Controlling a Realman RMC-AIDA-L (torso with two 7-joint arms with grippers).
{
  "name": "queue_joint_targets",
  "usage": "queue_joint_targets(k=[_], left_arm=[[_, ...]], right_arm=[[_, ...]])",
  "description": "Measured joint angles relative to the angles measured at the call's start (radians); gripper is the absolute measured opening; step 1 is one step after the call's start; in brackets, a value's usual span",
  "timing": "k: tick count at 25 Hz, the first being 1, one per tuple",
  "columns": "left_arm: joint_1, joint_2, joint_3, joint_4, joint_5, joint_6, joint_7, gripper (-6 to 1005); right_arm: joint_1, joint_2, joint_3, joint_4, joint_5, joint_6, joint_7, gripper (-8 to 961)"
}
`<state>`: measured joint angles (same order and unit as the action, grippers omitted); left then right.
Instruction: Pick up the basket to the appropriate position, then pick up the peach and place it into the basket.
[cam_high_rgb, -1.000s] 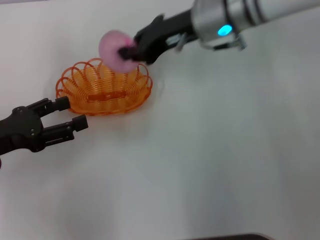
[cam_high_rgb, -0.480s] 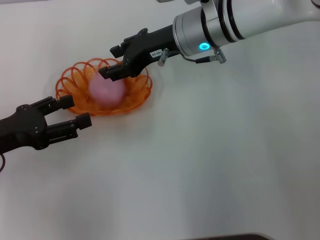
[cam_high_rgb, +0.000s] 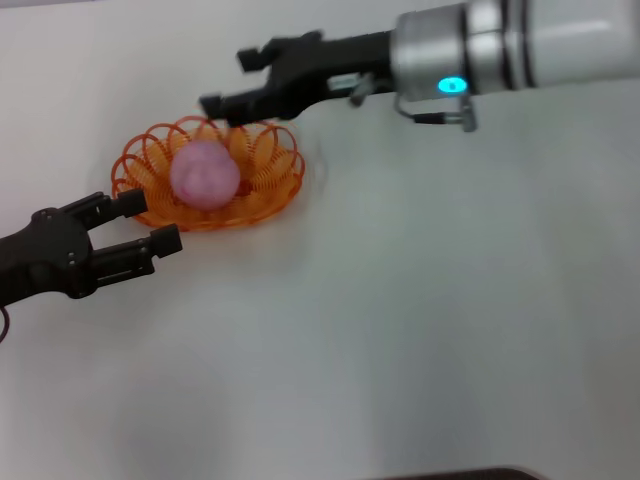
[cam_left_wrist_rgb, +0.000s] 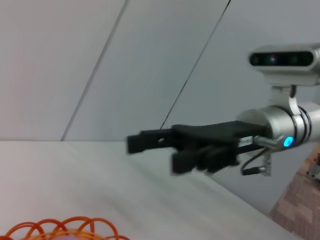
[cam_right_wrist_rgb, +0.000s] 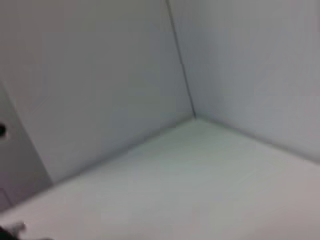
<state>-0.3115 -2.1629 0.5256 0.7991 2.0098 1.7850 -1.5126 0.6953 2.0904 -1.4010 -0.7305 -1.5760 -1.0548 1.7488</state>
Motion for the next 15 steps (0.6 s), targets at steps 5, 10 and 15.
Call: queue_joint_targets(k=[5,10,15], left_arm=[[0.001,0.000,-0.022,0.000,-0.001,0.000,0.004,886],[0.005,0.004,-0.046,0.001,-0.001,-0.001,0.007,886],[0.008,0.006,-0.049,0.007,0.007,-0.001,0.008,886]], right_arm=[[-0.142,-0.014,0.161,0.011,0.099,-0.183,-0.137,941],[-0.294,-0.030,0.317,0.041,0.095,-0.377,-0.308,936],[-0.406,-0.050,0.375,0.084,0.090,-0.457,-0.422,936]])
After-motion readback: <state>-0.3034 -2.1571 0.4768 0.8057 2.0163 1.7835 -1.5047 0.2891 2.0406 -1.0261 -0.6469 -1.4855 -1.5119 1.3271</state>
